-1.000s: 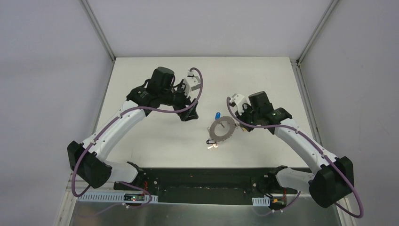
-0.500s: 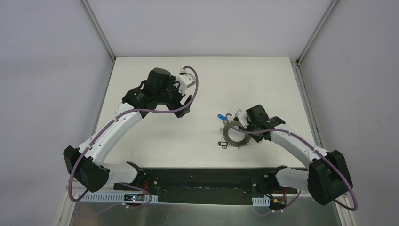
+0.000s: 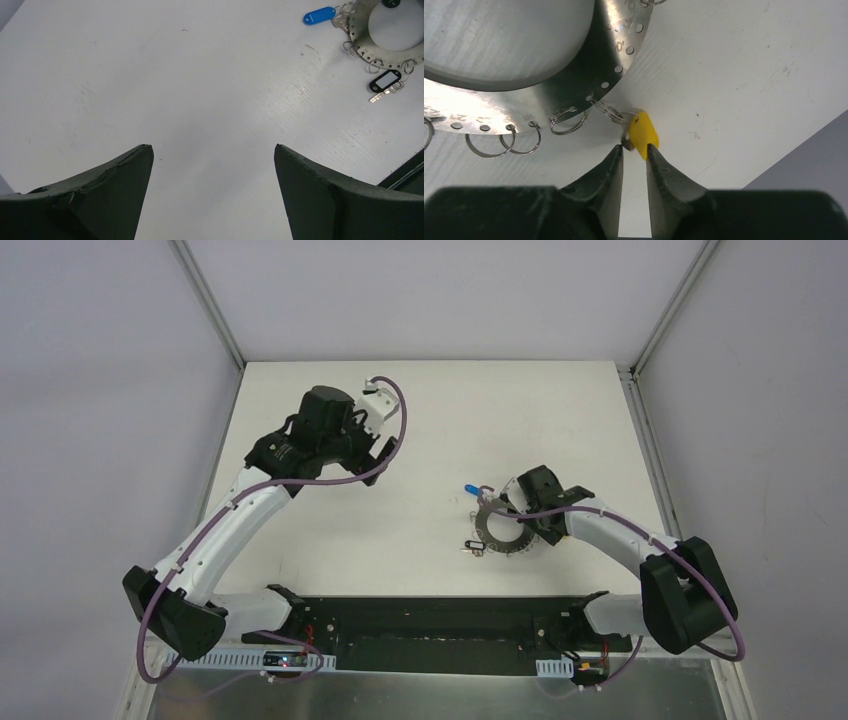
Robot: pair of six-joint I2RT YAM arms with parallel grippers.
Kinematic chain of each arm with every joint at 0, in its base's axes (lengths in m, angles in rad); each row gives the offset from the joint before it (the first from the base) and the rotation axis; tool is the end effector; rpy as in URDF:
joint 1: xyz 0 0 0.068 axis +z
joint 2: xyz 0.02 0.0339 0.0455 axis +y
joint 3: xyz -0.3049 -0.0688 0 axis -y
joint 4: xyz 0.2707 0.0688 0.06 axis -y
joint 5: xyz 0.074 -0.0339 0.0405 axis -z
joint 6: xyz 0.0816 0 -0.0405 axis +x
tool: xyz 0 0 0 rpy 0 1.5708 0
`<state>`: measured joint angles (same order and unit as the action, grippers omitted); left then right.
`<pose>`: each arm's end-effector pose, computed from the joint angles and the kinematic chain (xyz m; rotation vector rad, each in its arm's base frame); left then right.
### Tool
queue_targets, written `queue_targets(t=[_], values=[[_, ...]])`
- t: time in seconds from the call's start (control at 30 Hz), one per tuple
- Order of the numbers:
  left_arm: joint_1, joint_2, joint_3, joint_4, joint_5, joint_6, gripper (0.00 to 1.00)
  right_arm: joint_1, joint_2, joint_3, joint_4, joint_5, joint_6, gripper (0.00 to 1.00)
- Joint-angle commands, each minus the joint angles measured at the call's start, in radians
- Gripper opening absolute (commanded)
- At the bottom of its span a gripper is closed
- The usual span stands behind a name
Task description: Put the keys on the keyring
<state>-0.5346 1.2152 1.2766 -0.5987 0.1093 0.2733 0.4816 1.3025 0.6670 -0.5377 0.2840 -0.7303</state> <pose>0.2653 -0.1674 0.3964 0.8919 1.9192 -0.2713 0.2336 0.0963 0.1546 -1.4995 2.3030 -0.4583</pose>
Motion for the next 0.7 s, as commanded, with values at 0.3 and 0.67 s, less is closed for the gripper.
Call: queue_targets(t=[0.3,0.67], values=[[0.066,-0.122,-0.092,0.022,-0.093,-0.017,0.99,-0.031,-0.084,0.027,-0.068,0.045,0.065,0.62],[0.279,-0.275,-0.212,0.117,-0.04,-0.122,0.99,-0.204,-0.224,0.219,-0.086,-0.171,0.172,1.0]])
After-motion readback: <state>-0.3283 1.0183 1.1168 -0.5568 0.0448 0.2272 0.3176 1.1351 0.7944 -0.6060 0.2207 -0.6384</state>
